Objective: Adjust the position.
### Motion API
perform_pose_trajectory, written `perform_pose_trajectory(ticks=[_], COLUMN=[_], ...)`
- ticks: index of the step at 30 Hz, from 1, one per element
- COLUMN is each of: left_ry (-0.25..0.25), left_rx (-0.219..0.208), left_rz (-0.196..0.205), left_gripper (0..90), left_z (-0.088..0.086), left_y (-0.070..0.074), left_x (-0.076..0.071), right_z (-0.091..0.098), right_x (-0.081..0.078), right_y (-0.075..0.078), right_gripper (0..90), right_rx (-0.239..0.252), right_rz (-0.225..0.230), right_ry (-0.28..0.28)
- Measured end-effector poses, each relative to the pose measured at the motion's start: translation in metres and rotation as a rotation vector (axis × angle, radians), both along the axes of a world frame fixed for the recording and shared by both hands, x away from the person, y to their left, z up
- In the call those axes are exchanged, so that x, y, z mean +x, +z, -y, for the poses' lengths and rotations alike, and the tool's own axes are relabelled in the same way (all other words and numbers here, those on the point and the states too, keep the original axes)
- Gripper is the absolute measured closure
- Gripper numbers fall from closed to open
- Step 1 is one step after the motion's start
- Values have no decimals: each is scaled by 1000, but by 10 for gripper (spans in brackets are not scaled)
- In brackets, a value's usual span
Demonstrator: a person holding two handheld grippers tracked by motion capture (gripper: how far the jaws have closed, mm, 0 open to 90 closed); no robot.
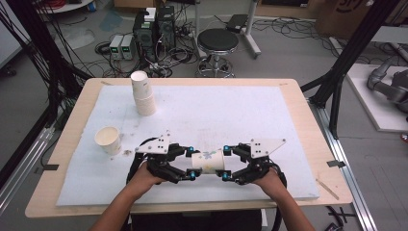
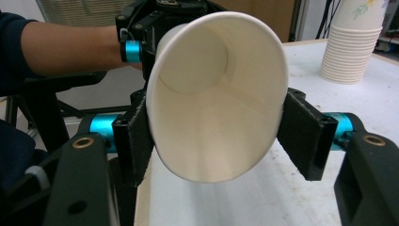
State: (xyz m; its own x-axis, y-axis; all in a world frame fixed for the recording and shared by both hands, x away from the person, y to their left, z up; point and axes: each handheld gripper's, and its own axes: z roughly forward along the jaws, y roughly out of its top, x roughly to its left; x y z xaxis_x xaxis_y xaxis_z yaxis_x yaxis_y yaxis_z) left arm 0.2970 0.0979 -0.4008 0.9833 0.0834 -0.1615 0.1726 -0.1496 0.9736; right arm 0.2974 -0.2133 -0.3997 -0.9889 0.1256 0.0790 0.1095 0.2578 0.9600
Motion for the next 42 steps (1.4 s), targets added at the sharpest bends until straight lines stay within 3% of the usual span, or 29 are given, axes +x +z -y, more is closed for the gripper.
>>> perform_pose_trajectory(ticks=[1,2,3,4,7,8,11,12,13,17,21,26,33,42], left_ry=[37,37,83,95,107,107,115,115,110,101,101,81,67,63], left_rx=[37,37,89,110,161,161,224,224,258,290,302,356,401,433], left_rz=[0,0,-10,-3,27,27,45,45,58,71,74,99,101,102], left_gripper=[334,267,203,171,165,165,164,165,165,164,165,165,166,173], left_z=[1,1,3,3,4,4,6,6,7,10,11,15,19,22], left_y=[0,0,1,2,5,5,7,7,7,9,10,14,12,10], left_x=[-1,-1,-2,-2,-3,-3,-3,-3,-2,-1,0,2,4,5], right_z=[-1,-1,-2,-3,-6,-6,-12,-12,-16,-24,-31,-38,-48,-59], right_x=[0,0,0,0,1,1,5,5,7,9,11,13,15,16], right_y=[0,0,1,2,4,4,9,9,13,21,29,36,42,45], right_gripper=[341,341,341,340,333,333,323,323,321,317,315,313,311,311], right_rx=[-5,-24,-43,-65,-133,-133,-233,-233,-291,-366,-413,-470,-566,-639], right_rz=[-2,-4,-5,-11,-16,-16,-2,-2,11,38,54,69,101,112], right_ry=[-3,-11,-15,-22,-39,-39,-51,-51,-42,-20,0,16,27,50])
